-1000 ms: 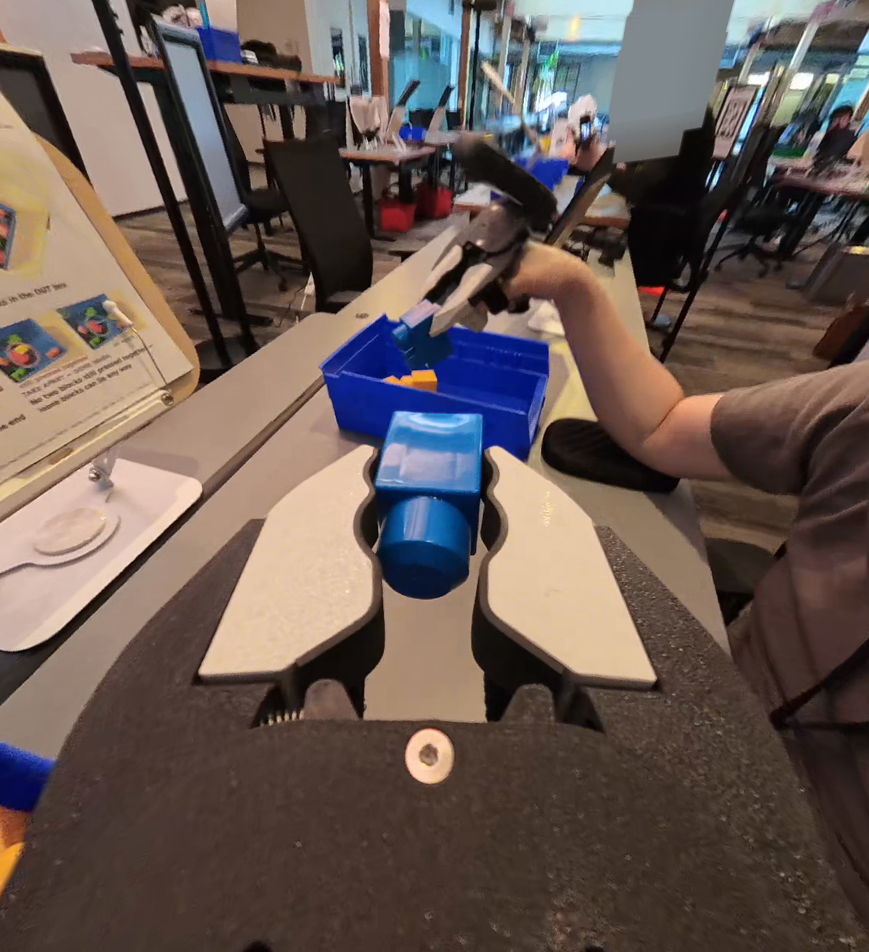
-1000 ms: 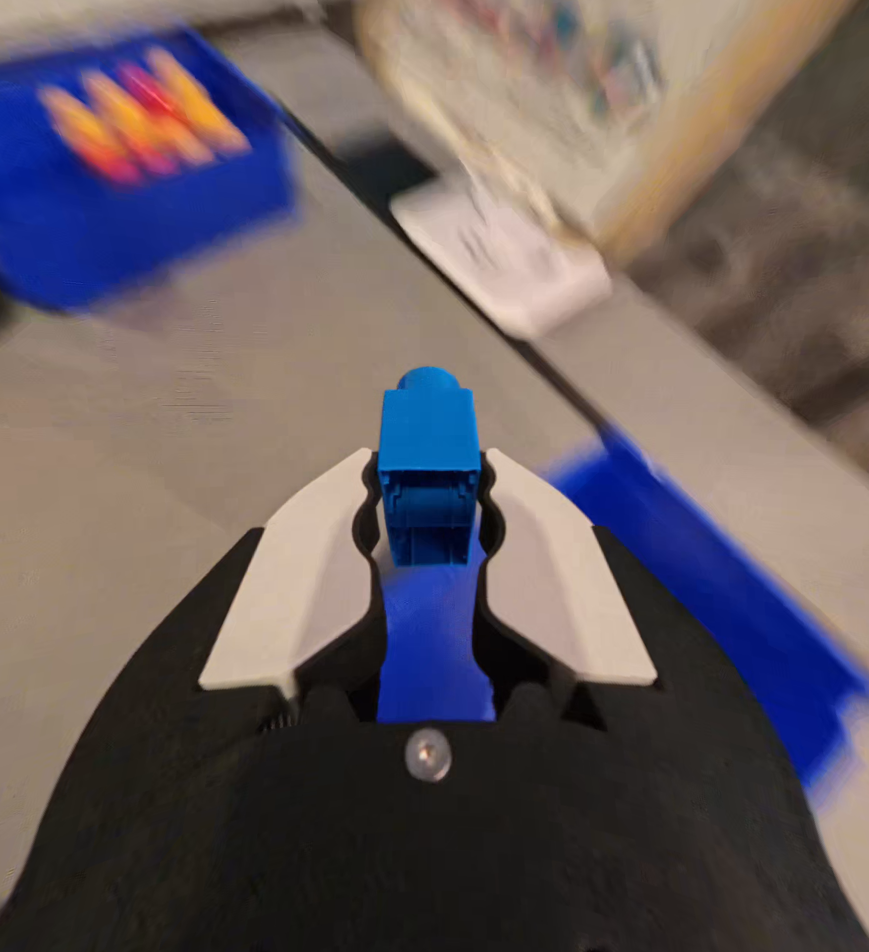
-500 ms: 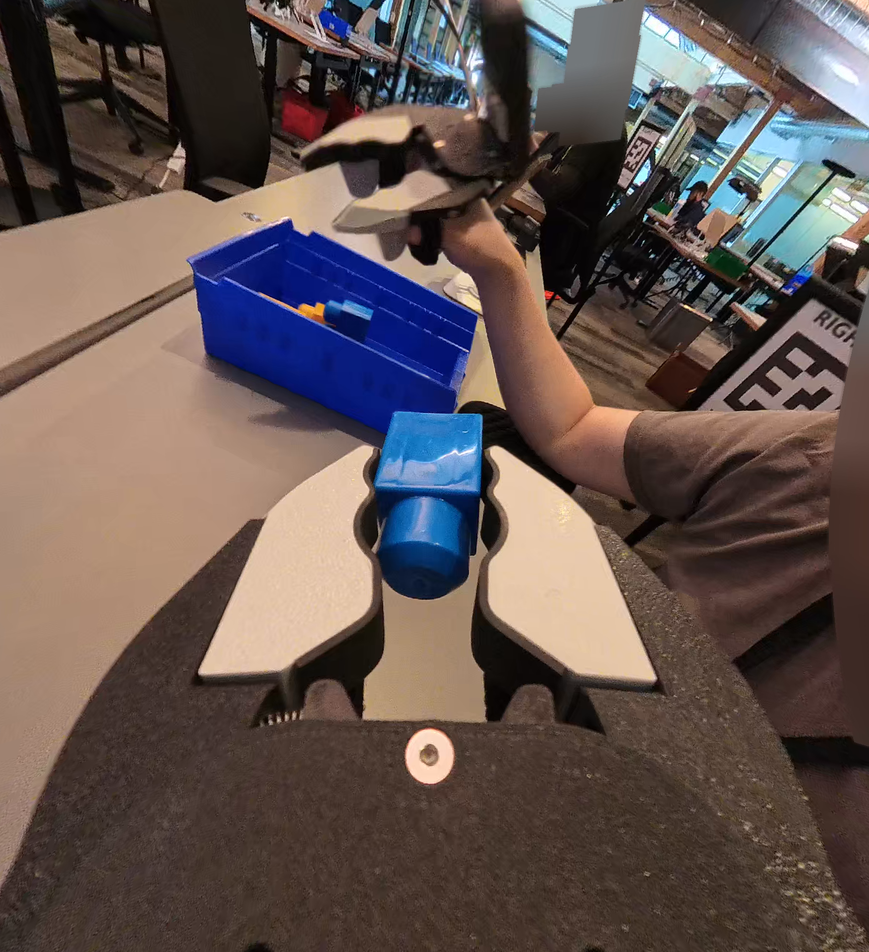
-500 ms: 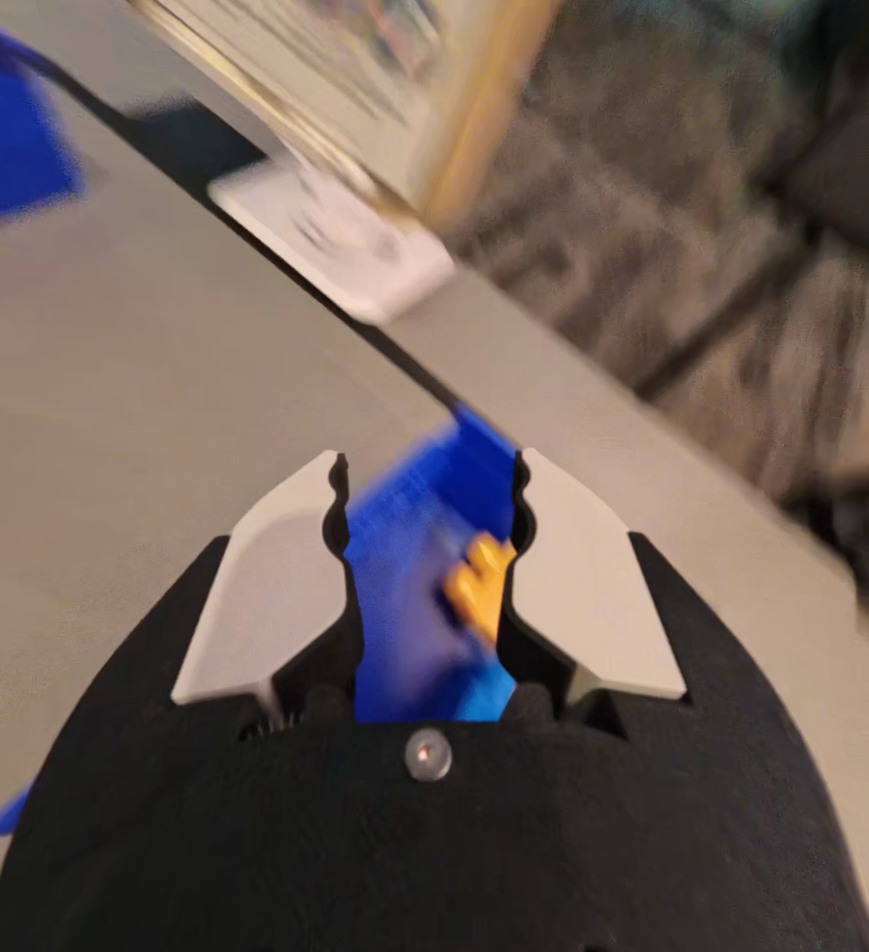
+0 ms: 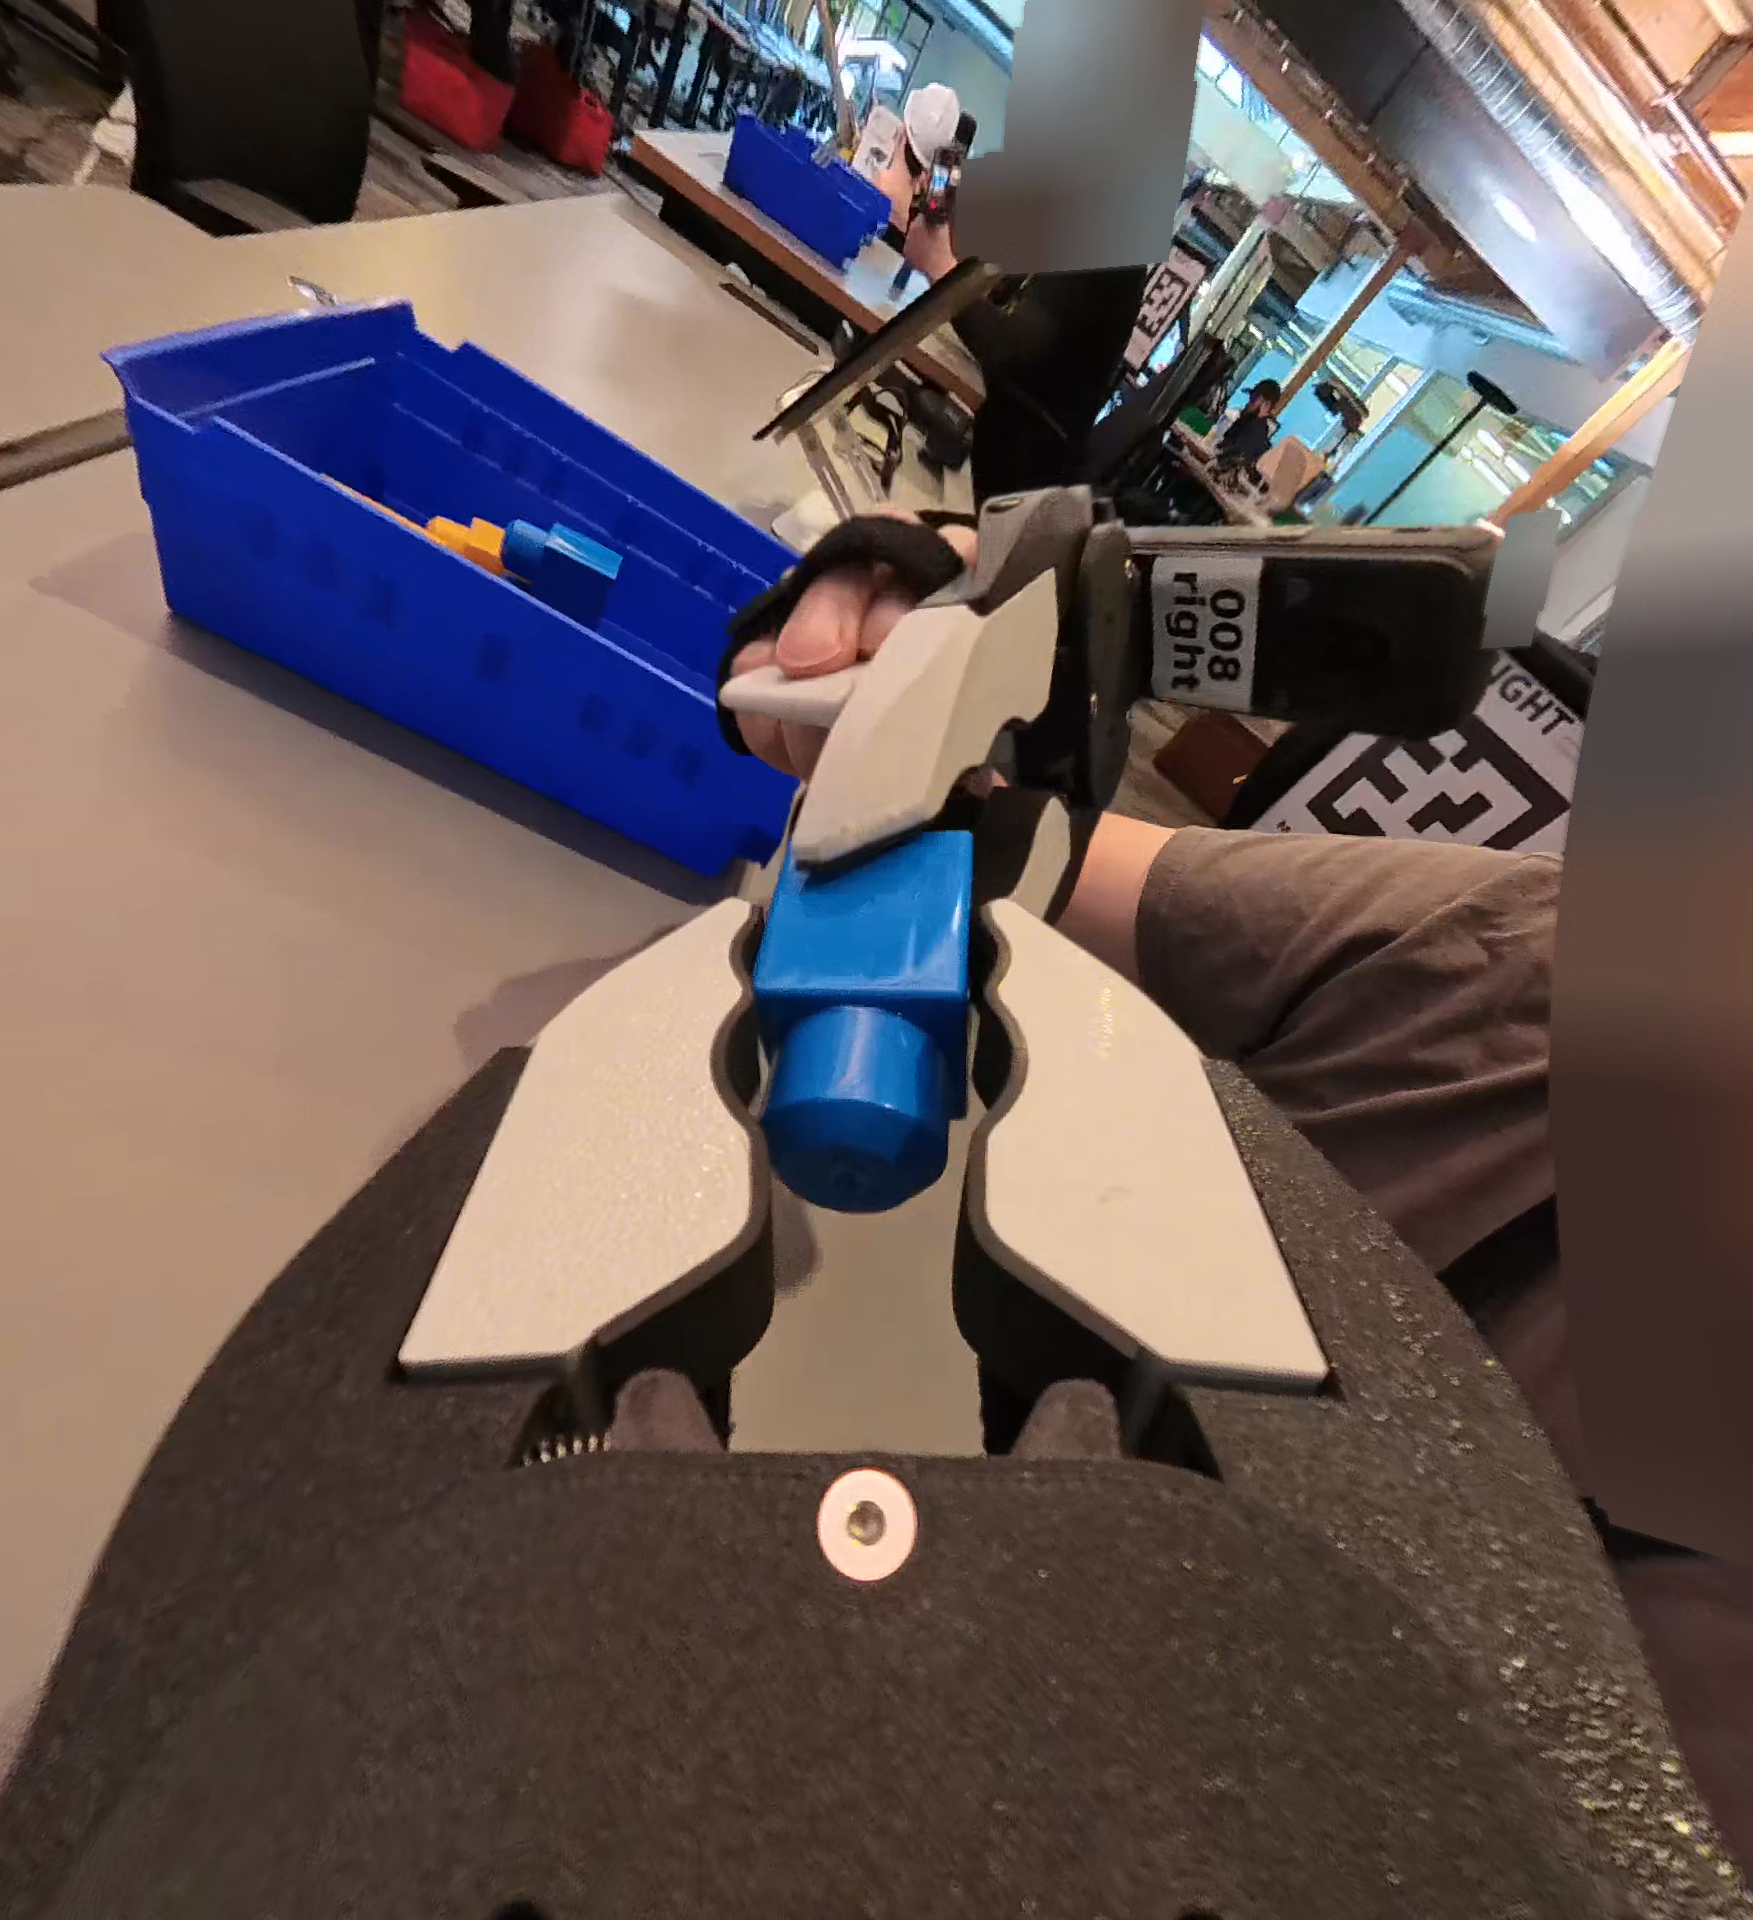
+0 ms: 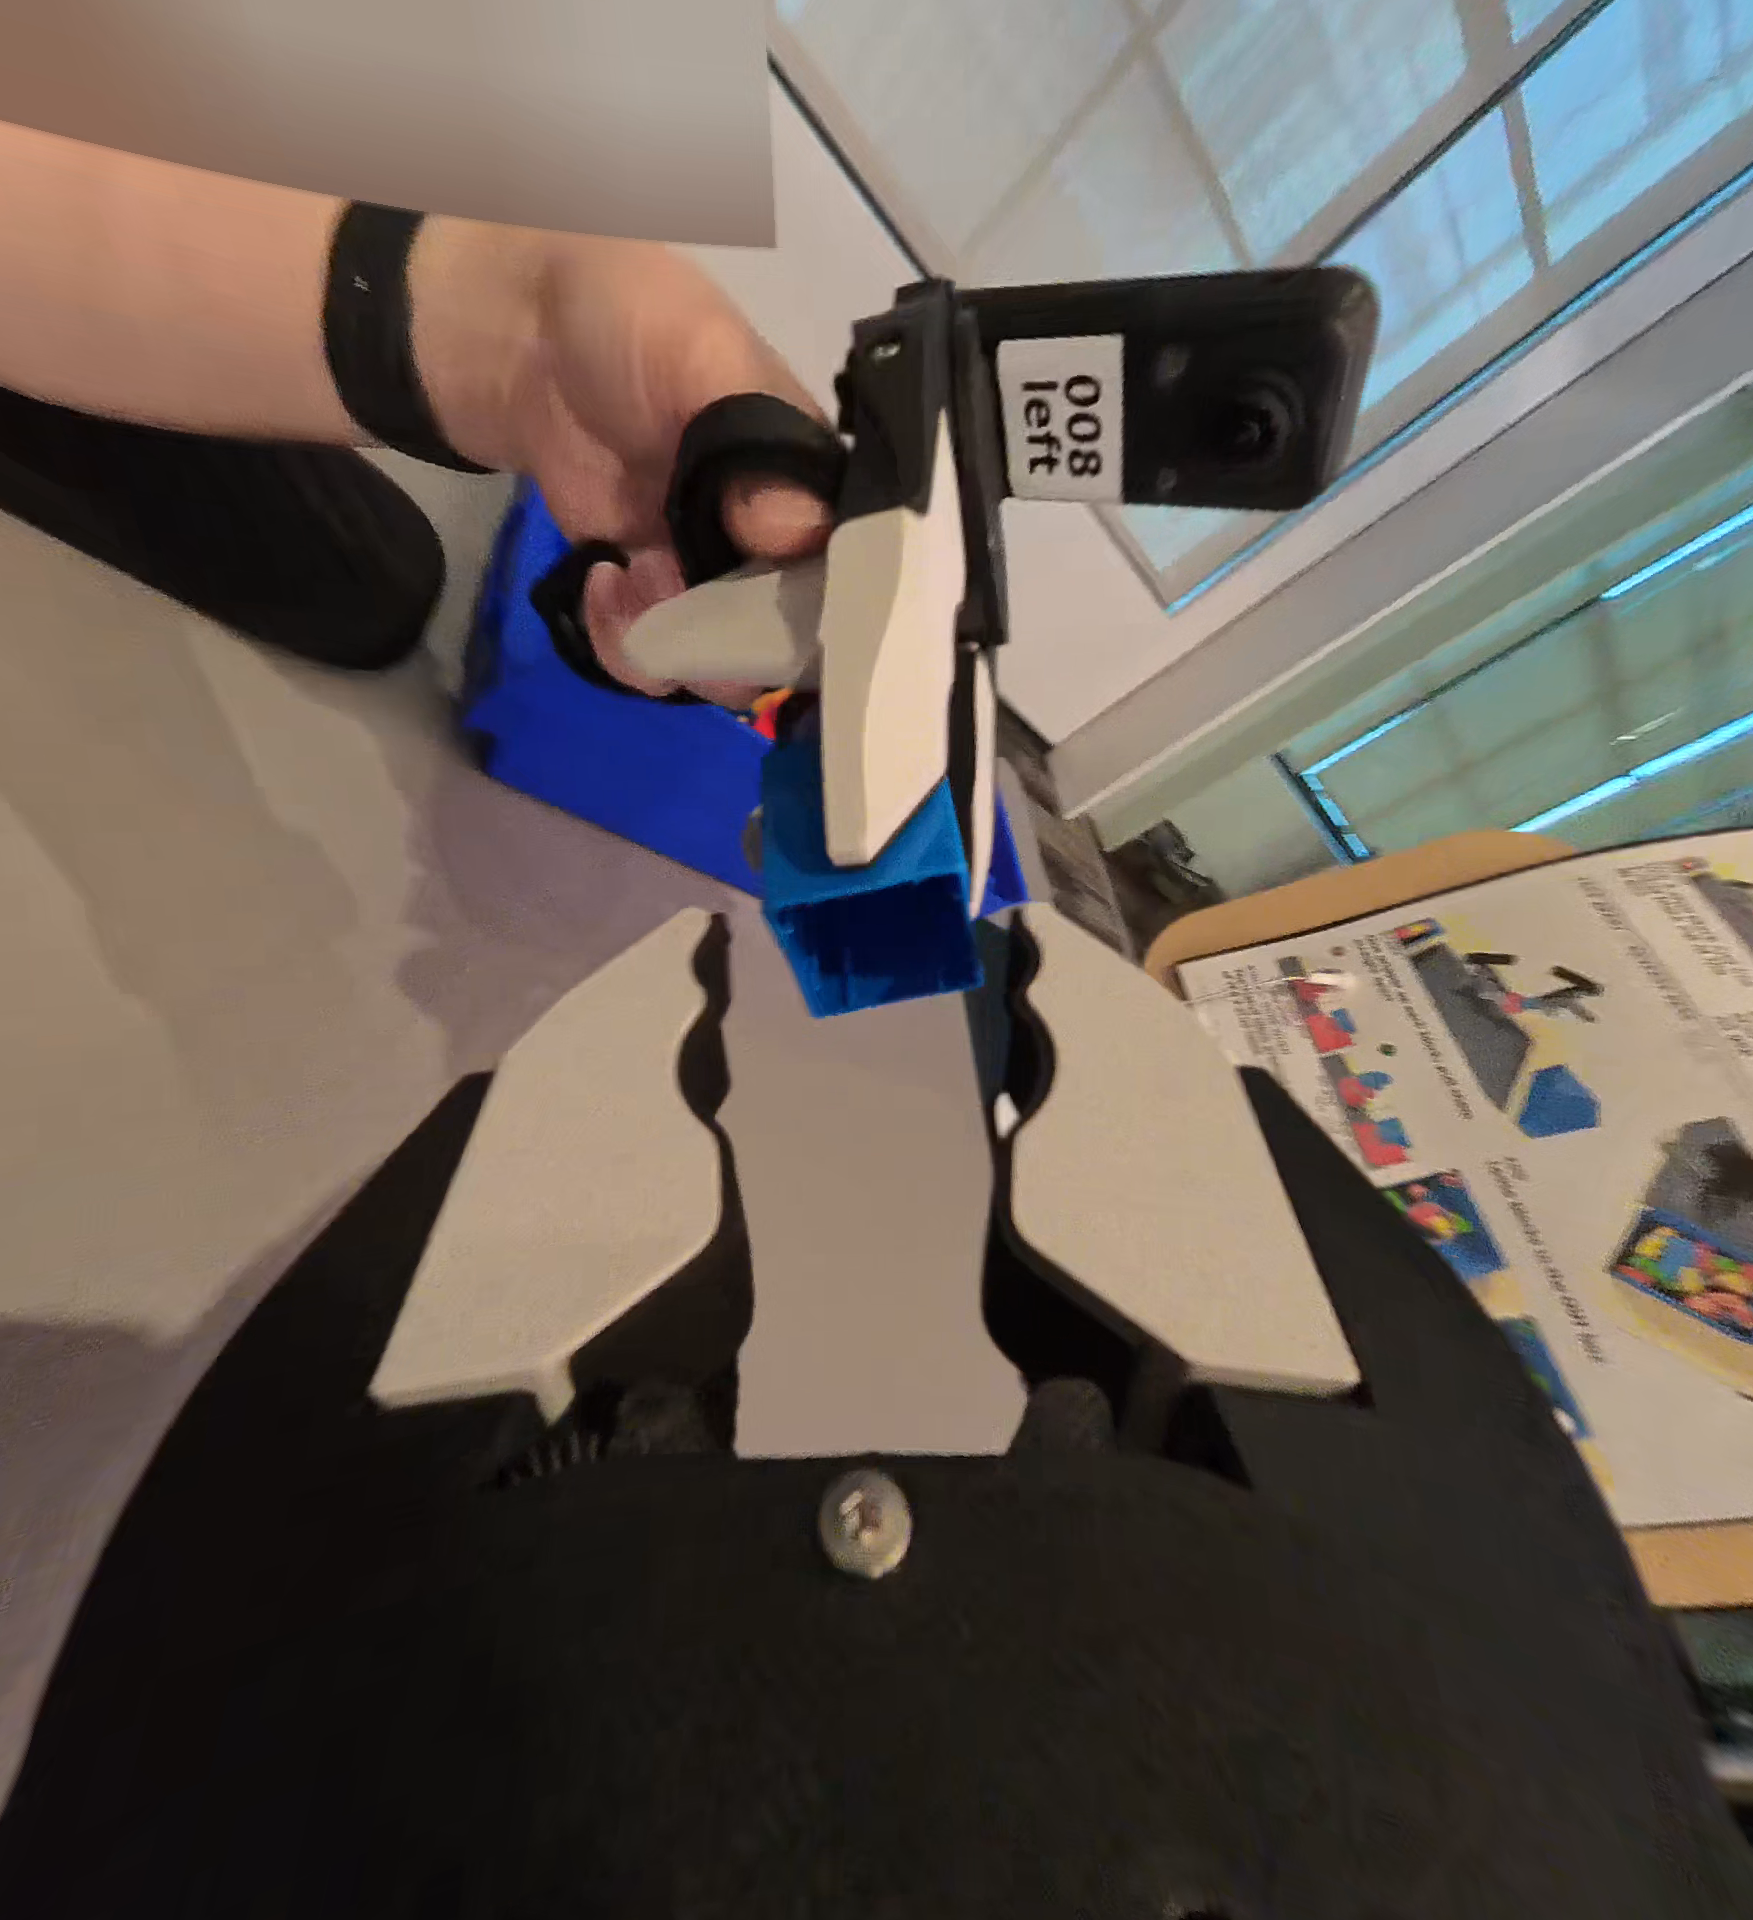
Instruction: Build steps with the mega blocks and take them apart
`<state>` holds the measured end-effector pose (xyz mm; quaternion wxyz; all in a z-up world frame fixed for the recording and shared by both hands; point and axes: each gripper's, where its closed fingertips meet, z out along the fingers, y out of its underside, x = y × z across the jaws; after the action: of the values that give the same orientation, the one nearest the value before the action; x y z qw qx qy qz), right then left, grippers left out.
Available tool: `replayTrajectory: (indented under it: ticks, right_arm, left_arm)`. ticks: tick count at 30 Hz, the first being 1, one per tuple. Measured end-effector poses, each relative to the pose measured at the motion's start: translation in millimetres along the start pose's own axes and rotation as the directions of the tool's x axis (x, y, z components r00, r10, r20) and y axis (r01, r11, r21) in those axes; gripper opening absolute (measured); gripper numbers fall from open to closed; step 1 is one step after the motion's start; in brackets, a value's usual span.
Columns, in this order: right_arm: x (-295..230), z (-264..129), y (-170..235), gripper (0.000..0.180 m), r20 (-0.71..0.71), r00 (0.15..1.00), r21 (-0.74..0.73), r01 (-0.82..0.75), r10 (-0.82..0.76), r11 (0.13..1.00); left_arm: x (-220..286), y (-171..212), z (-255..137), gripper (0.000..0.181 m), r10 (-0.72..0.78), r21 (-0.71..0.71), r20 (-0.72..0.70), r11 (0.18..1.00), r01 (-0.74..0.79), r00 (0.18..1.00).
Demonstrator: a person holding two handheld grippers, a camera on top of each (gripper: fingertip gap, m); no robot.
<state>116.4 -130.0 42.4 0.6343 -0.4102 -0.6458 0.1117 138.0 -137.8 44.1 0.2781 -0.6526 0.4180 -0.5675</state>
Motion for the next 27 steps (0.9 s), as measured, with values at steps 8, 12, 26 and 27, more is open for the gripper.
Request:
replayTrajectory:
  ticks: [8,12,26,27]
  right_arm:
    - [82,-84,69,0.036,-0.15,0.987,-0.342,-0.11,0.061,0.933]
    - [82,-180,184,0.035,-0.292,0.795,-0.594,-0.586,0.532,0.551]
    - [51,-220,317,0.053,-0.479,0.713,-0.771,-0.62,0.513,0.142]
    - [57,-219,313,0.054,-0.487,0.716,-0.761,-0.629,0.499,0.159]
  left_arm:
    - [-14,-27,-70,0.06,0.084,0.039,0.227,0.995,-0.095,0.97]
    - [-43,-19,-145,0.06,0.201,-0.107,0.574,0.98,-0.17,0.794]
    - [-121,79,-261,0.067,0.1,-0.289,0.877,0.89,0.352,0.47]
    - [-126,80,-251,0.065,0.096,-0.3,0.864,0.886,0.354,0.494]
